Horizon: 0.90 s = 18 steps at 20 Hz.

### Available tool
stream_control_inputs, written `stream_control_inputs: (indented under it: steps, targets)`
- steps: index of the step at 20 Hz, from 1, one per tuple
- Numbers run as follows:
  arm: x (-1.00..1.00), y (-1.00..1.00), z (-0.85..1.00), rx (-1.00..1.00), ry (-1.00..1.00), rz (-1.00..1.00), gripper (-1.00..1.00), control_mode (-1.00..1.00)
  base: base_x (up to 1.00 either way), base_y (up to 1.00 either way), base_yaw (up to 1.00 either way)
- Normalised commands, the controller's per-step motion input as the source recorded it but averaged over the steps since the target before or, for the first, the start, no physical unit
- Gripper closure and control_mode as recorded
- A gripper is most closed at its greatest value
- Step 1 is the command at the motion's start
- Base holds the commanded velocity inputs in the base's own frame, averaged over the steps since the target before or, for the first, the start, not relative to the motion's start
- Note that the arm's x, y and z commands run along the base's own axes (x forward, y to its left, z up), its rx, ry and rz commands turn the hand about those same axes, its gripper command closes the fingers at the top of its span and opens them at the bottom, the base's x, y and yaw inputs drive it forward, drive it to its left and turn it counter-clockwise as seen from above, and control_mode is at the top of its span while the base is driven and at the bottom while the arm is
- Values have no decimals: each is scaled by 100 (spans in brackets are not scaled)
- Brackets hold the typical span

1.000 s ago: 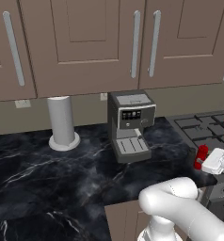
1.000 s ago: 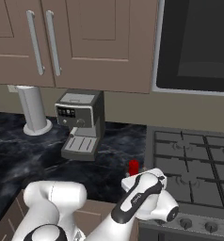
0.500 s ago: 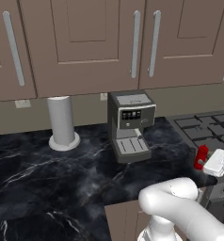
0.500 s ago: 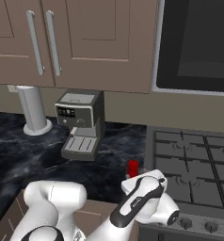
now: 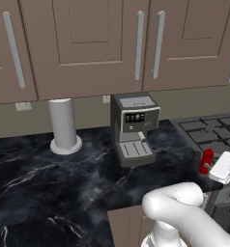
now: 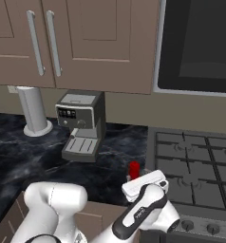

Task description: Take 2 condiments from the cabinet and move them on the counter near the stove.Make sure the condiments are lined up with each other, next to each other.

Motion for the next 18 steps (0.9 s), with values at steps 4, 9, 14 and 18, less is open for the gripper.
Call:
stream_control_inputs:
  steps: [4,9,14,18]
  targets:
    - [-29,-1,9,0,-5,0,-100,-100,0,0,0]
    - [-29,-4,16,0,0,0,-100,-100,0,0,0]
    - [-25,-8,48,1,-1,0,-100,-100,0,0,0]
    - [-20,-2,68,3,1,0,-100,-100,0,0,0]
